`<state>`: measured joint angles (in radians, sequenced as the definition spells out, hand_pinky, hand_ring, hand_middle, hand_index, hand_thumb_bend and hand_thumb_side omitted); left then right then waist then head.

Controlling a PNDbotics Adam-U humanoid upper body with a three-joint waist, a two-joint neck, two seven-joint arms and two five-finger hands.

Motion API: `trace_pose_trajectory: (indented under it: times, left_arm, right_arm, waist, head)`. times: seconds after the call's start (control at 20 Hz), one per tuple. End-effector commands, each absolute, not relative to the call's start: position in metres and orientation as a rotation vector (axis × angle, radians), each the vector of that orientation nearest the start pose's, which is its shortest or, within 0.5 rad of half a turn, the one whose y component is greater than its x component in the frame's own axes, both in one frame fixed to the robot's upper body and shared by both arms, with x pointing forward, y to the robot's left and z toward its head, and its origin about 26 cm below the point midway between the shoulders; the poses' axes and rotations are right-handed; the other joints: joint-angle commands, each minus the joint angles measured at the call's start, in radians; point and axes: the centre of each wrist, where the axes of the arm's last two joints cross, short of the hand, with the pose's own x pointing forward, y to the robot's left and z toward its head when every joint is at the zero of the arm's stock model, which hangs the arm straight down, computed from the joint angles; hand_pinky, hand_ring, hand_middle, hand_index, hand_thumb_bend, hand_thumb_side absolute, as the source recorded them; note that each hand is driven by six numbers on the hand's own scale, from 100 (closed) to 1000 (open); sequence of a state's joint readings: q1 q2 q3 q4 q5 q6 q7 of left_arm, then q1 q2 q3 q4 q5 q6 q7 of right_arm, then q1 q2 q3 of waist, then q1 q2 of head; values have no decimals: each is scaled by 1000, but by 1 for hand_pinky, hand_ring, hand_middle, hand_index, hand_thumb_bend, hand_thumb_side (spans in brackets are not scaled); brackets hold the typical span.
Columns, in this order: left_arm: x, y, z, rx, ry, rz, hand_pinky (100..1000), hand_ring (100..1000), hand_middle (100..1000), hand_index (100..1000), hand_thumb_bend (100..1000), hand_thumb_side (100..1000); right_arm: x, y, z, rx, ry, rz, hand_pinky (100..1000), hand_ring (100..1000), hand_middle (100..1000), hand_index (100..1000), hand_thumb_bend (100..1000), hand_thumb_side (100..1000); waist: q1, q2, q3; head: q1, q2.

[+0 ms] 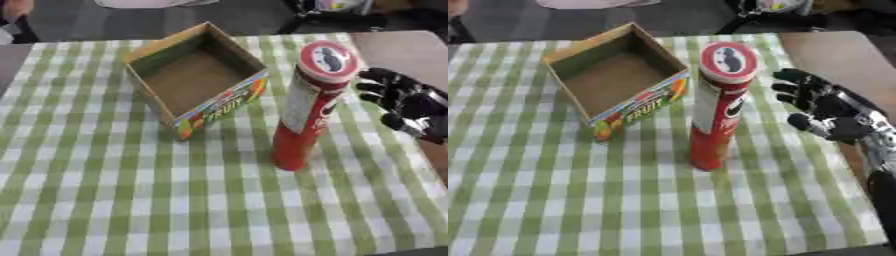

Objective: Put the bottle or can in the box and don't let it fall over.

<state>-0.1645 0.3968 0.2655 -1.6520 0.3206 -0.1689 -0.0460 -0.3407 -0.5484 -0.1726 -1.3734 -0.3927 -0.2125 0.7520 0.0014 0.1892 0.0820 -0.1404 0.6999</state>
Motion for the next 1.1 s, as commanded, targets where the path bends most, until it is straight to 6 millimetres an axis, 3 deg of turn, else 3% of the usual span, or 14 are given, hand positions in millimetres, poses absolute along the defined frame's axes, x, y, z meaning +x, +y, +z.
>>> trace_pose_trajectory:
  times: [0.05,0.45,1.1]
  left_arm:
    - [305,391,122,192,-2081,9,1000,1000,1000,874,235,777]
    - [305,392,121,187,-2076,2,1000,1000,1000,874,234,778]
    - [305,393,120,182,-2073,-2,1000,1000,1000,873,233,777]
  right_arm:
    - [356,-409,130,250,-1879,754,1000,1000,1000,1000,465,325]
    - [363,-392,119,205,-1867,769,1000,1000,1000,1000,482,340]
    - [374,-376,122,178,-1871,751,1000,1000,1000,1000,485,356]
  waist:
    - [1,-9,1]
    - [2,-10,-1]
    - [1,-13,-2]
  head:
    - [-4,-2]
    - [-8,-1]
    - [-12,-3]
